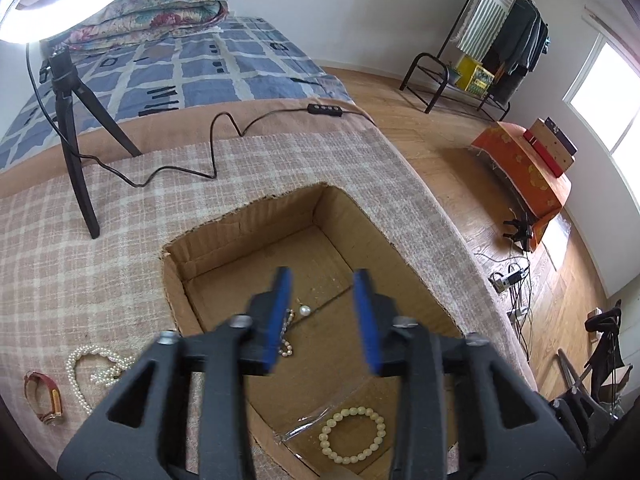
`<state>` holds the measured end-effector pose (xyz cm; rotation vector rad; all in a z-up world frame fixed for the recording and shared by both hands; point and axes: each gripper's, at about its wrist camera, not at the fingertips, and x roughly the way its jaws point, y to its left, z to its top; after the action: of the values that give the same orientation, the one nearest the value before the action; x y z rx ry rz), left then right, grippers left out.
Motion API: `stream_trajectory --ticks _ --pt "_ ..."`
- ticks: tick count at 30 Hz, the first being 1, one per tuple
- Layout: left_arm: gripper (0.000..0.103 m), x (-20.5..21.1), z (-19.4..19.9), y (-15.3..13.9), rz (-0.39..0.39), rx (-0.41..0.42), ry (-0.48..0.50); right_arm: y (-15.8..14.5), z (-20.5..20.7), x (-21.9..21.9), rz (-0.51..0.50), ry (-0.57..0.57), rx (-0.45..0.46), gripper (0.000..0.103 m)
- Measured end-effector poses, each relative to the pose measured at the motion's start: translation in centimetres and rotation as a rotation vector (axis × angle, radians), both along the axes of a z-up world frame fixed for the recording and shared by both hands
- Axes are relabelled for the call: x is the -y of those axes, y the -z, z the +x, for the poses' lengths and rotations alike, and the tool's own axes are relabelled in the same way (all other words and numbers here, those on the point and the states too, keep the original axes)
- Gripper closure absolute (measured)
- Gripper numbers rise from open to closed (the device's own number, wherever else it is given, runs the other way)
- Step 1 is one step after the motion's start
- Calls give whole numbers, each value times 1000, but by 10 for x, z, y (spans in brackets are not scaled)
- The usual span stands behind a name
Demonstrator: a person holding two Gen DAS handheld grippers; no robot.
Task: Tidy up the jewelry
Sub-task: 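Open left tool inside box while right tool releases blue hoop there, then lift both tools from the box and move toward the green pendant and pearl earring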
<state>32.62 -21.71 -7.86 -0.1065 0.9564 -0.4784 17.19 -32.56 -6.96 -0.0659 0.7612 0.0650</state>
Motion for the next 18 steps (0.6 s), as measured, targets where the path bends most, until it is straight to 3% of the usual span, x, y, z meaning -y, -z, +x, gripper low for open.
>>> stream_trajectory --ticks 2,5,9,18 --pt "59 -4 -1 -4 4 13 -7 -1 -2 -2 -3 -4 10 40" --pt "59 -9 -3 -9 7 20 -12 -3 -3 -5 -20 -9 13 36" --pt "59 -19 -7 -17 11 32 -21 -7 -4 -8 -38 -1 11 20" --pt "59 -51 -25 -42 24 72 -54 -15 -14 -12 -52 10 15 16"
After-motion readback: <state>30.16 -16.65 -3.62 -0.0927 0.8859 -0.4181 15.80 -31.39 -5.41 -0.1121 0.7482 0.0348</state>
